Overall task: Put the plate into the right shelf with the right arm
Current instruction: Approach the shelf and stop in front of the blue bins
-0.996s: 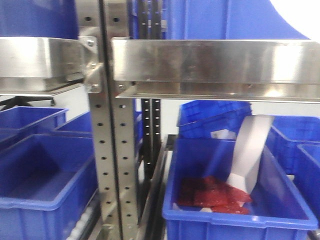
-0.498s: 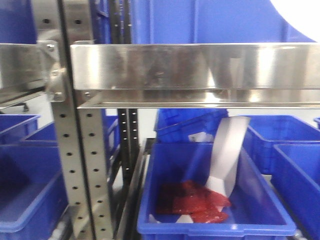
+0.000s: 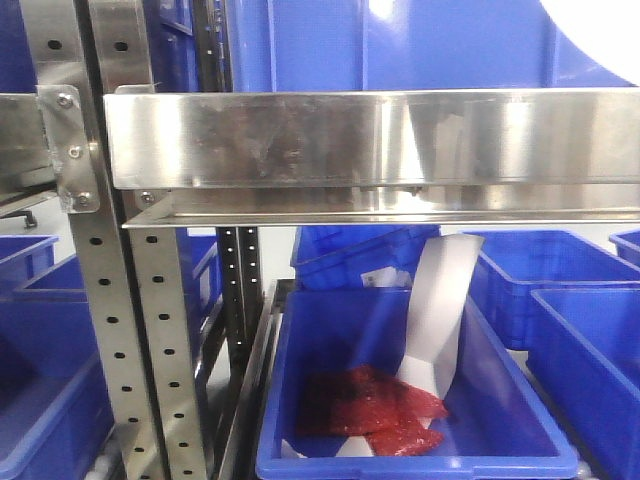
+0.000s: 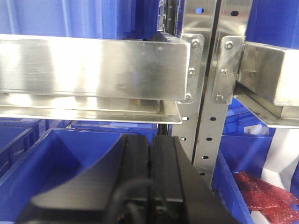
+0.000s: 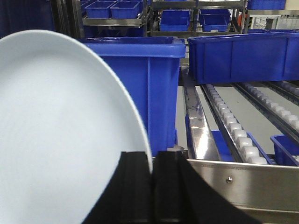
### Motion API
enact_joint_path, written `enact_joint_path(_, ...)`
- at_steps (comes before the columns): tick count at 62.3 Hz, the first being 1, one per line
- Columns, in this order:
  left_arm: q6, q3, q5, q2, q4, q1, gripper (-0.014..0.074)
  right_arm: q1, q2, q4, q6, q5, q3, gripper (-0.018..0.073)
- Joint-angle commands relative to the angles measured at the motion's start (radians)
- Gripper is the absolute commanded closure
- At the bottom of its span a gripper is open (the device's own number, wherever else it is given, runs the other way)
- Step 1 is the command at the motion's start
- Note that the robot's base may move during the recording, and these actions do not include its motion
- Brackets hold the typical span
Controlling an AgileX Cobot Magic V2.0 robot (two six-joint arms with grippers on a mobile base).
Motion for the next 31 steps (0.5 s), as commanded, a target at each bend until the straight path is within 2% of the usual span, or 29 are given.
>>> enact_joint_path(1,-0.007,0.010,-0.090,-0.010,-0.008,-0.002,0.0724,-0.006,0.008,-0.013,-0.003,-0.112,-0.032,0.0510)
enact_joint_path(21,-0.007,0.010,-0.090,-0.010,-0.008,-0.002,0.0724,-0.006,0.008,-0.010,-0.001,-0.140,-0.032,0.0510)
enact_joint_path(31,-0.007,0.010,-0.090,-0.010,-0.008,-0.002,0.0724,-0.006,0.015,0.037,0.000,-0.158,-0.049,0.0510)
